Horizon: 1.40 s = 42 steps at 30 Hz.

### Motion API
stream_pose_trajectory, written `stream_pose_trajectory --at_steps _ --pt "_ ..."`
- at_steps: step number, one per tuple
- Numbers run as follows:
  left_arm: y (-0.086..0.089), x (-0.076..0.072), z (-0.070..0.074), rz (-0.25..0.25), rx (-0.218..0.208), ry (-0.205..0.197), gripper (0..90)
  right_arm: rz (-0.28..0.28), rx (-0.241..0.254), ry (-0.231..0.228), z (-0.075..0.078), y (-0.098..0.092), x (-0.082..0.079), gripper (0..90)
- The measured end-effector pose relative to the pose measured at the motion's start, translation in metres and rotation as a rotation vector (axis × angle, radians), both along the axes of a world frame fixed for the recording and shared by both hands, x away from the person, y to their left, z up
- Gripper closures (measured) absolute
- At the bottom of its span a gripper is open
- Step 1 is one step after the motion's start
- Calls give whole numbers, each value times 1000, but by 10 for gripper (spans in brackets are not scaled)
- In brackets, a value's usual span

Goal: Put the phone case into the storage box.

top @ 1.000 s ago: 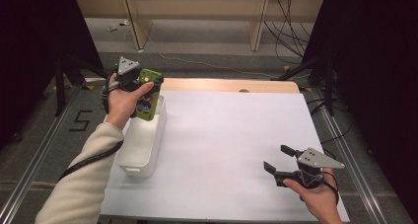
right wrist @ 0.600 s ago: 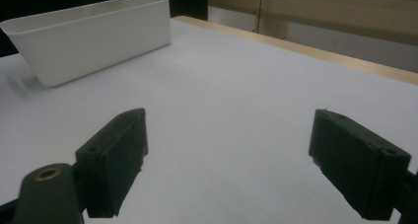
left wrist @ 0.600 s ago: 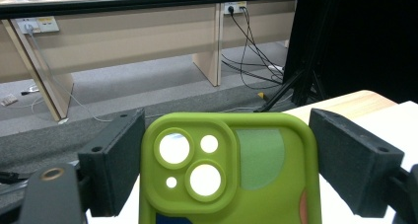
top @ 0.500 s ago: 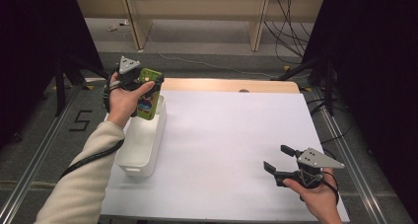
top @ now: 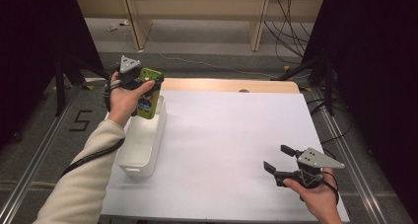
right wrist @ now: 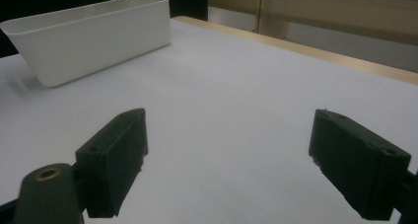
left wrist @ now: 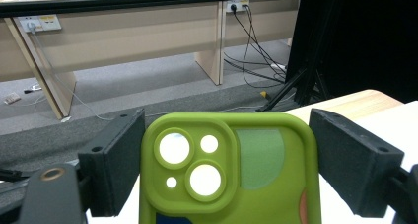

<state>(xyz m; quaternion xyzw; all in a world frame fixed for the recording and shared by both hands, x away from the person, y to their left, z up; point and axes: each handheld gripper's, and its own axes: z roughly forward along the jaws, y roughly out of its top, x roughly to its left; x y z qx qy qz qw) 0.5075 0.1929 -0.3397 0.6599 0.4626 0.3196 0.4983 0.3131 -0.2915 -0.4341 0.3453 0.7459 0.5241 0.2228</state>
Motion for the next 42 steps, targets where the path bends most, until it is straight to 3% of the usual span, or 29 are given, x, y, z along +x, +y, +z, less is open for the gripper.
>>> stream_pose_trajectory --at_steps 27,31,34,35,42 --pt "-3 8 -3 11 -4 23 167 1 -1 0 0 0 0 160" --pt "-5 8 -4 28 -18 43 167 2 -1 2 0 0 0 160" --pt "-5 9 -5 34 -13 47 167 1 -1 0 0 0 0 161" --pt "-3 12 -5 10 14 20 167 1 -1 1 0 0 0 161" --pt "-2 14 -6 14 20 26 167 1 -1 -1 0 0 0 161"
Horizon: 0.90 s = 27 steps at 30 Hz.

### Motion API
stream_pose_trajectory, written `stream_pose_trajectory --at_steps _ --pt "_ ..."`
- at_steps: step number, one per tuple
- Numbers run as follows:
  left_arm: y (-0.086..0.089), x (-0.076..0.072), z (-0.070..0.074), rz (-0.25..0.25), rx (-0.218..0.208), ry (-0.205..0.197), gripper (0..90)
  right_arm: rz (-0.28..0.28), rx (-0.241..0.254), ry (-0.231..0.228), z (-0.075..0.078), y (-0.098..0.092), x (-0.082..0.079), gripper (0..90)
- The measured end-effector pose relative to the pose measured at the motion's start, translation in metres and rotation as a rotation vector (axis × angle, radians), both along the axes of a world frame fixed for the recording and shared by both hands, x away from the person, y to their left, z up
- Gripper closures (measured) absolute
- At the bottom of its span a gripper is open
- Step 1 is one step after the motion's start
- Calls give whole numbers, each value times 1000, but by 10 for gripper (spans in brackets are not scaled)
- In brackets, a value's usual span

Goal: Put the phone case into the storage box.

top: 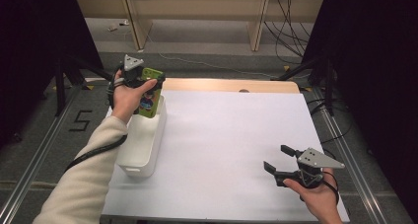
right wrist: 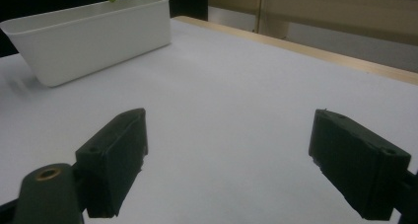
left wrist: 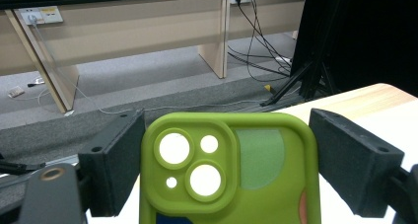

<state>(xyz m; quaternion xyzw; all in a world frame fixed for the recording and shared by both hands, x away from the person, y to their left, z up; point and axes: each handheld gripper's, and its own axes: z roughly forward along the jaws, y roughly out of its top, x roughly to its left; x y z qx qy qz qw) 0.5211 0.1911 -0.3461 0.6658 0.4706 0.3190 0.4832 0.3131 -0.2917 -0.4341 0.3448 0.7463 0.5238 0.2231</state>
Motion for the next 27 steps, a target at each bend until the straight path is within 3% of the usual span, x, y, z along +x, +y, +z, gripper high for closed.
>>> stream_pose_trajectory --at_steps 27 --pt "-1 8 -5 4 5 7 166 1 -1 2 0 0 0 161"
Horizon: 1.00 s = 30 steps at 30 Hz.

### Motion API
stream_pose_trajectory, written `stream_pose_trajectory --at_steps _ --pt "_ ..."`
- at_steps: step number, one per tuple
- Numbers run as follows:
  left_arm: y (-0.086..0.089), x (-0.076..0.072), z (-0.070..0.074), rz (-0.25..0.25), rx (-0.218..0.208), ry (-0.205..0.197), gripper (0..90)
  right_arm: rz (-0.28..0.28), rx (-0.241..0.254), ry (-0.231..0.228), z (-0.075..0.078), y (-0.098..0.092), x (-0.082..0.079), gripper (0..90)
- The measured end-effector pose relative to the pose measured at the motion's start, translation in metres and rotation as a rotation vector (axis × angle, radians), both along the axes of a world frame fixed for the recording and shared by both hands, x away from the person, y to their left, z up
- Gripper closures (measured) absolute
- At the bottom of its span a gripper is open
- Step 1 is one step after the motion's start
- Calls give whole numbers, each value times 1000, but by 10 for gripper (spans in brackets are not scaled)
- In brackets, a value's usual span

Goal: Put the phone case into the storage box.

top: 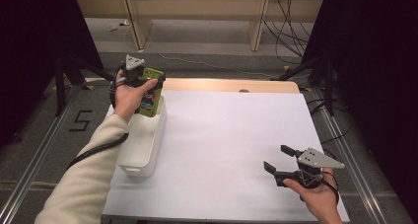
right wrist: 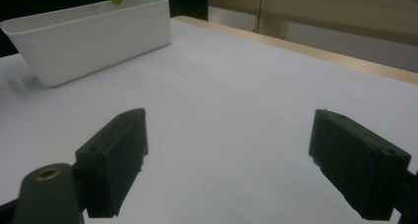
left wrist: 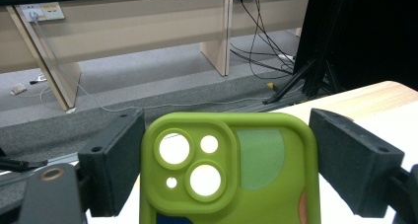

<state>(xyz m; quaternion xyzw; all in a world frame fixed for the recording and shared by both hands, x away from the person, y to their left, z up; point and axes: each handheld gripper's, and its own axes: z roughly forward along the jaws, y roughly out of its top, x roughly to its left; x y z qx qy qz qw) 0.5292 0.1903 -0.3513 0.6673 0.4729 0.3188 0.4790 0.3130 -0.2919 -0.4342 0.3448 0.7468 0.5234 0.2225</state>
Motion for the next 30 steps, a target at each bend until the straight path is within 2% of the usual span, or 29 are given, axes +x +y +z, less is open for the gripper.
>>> stream_pose_trajectory --at_steps 30 --pt "-4 11 -6 -6 5 13 166 -1 3 1 0 0 0 161"
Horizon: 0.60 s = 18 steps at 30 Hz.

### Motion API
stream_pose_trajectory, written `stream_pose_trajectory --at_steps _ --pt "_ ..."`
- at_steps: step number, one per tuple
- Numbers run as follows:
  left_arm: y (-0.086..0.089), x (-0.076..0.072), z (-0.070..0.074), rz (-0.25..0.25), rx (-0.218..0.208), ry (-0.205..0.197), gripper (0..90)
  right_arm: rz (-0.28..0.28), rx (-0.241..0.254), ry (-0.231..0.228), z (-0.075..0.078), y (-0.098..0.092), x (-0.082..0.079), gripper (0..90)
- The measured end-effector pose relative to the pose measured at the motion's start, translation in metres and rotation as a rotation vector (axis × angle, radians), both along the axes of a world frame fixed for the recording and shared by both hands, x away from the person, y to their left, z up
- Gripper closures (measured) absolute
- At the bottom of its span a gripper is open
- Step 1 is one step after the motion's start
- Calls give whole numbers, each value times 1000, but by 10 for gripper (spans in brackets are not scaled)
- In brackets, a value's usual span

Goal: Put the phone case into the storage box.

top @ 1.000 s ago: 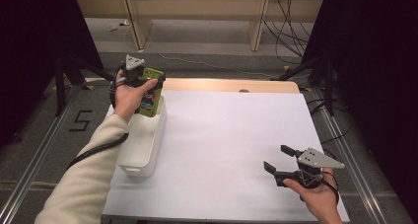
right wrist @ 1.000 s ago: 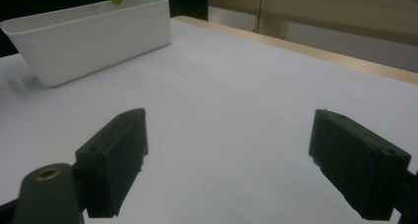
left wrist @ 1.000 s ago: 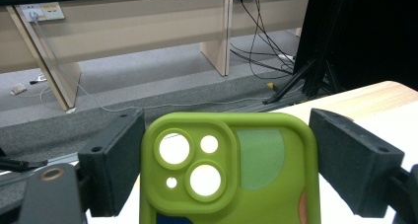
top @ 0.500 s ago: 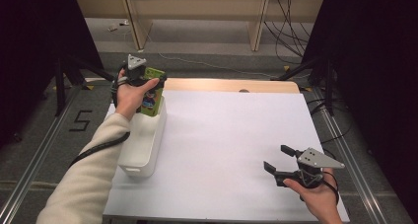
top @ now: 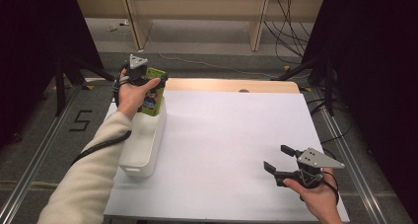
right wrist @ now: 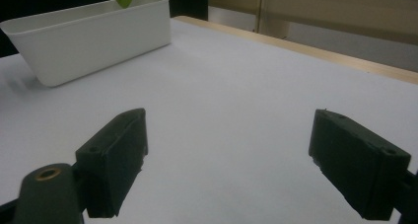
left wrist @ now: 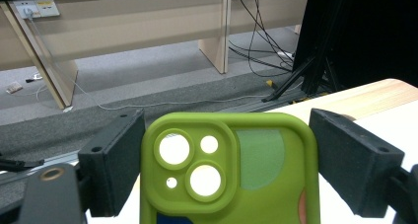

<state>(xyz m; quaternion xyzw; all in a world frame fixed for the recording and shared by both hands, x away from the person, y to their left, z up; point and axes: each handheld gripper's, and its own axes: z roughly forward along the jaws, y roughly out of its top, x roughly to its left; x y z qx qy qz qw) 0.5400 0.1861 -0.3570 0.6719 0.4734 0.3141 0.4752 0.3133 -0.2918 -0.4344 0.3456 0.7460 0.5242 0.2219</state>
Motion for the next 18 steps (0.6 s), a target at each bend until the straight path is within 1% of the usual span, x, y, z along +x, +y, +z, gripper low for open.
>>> stream_pose_trajectory --at_steps 18 --pt "-1 4 -4 0 0 9 166 1 0 1 0 0 0 161"
